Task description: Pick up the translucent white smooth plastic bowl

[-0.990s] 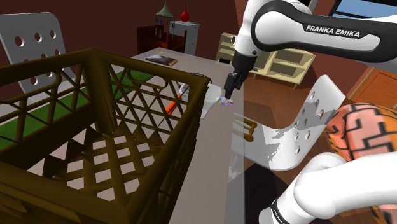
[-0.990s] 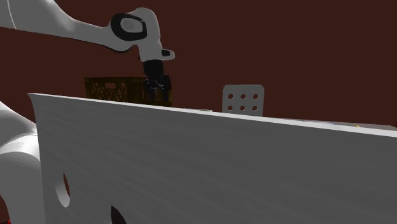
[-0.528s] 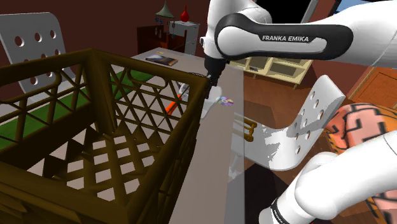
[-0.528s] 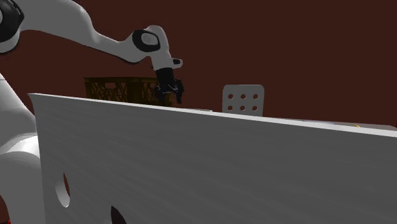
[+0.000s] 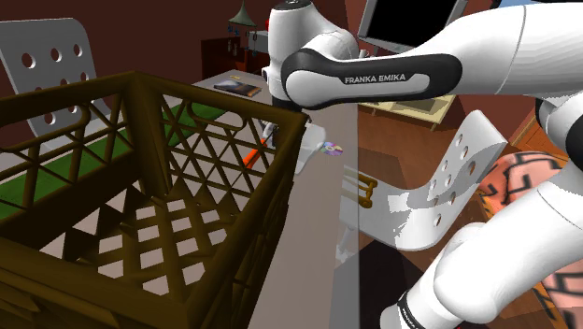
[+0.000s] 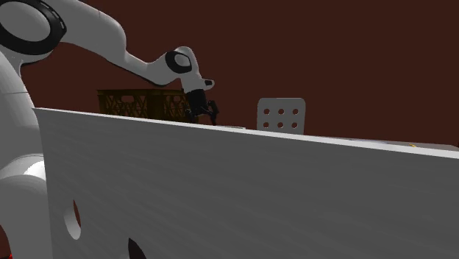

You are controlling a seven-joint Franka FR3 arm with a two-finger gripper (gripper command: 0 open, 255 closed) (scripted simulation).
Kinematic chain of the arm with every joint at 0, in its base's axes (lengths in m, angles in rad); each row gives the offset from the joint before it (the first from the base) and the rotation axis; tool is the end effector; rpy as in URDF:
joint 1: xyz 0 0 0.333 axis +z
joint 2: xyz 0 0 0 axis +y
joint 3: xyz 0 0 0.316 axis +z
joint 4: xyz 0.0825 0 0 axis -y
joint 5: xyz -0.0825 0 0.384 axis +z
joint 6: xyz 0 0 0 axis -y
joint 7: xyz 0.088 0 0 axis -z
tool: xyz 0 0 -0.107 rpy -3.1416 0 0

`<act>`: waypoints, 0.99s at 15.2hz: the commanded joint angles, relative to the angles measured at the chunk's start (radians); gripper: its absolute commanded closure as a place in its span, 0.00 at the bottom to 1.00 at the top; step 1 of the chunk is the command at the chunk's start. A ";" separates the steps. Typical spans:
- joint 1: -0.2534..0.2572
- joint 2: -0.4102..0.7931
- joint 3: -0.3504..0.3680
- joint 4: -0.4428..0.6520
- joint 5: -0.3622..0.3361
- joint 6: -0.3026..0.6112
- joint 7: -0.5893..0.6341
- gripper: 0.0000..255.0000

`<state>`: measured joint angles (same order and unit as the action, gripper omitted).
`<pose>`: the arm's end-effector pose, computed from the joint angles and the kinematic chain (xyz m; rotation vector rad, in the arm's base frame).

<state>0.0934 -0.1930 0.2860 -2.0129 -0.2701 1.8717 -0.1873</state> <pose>0.4766 0.1776 0.5415 2.6886 0.8879 0.1014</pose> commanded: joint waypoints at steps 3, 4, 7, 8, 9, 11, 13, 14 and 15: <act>0.000 0.008 0.002 -0.047 -0.008 0.052 0.017 0.00; -0.001 0.009 0.003 -0.053 -0.009 0.059 0.020 0.00; -0.002 0.001 0.006 -0.070 -0.007 0.068 0.022 1.00; -0.002 -0.007 0.004 -0.078 -0.005 0.069 0.019 1.00; -0.001 -0.008 0.004 -0.076 -0.004 0.067 0.019 1.00; -0.002 -0.005 0.003 -0.071 -0.005 0.065 0.018 1.00; -0.005 -0.007 0.000 -0.069 -0.004 0.062 0.011 1.00; -0.007 -0.015 -0.005 -0.079 -0.003 0.067 0.004 1.00; -0.011 0.008 0.013 -0.053 -0.007 0.060 0.018 1.00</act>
<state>0.0815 -0.2091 0.2837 -2.0609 -0.2077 1.9388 -0.1751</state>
